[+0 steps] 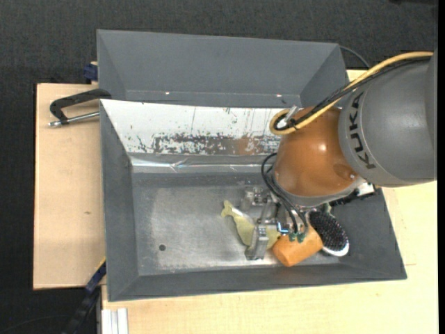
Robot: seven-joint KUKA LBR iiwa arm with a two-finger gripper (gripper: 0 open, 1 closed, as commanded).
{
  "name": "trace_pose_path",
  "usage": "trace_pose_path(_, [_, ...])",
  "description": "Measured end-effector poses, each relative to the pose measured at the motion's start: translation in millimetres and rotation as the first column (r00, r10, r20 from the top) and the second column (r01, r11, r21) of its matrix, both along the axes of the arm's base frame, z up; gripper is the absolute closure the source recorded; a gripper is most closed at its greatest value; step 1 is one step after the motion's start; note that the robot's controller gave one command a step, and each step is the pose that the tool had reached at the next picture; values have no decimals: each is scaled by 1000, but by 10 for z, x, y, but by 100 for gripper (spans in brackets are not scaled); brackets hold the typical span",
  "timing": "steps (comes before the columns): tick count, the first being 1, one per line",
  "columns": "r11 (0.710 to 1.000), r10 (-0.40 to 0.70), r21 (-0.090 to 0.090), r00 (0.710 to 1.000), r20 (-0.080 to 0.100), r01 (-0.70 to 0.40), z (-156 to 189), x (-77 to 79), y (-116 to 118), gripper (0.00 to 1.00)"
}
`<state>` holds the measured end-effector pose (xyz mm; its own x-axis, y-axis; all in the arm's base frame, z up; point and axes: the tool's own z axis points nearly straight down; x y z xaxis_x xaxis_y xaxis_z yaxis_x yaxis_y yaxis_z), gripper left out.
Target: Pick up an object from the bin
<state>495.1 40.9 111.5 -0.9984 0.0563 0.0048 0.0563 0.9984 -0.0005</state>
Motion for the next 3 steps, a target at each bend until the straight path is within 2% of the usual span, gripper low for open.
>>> trace_pose_path(1, [1000, -6, 1, 1000, 0, 6, -435, 12, 34, 0])
trace_pose_path(2, [1000, -6, 2, 1000, 3, 6, -431, 14, 42, 0])
trace_pose_path(3, [1000, -6, 2, 1000, 3, 6, -430, 16, 42, 100])
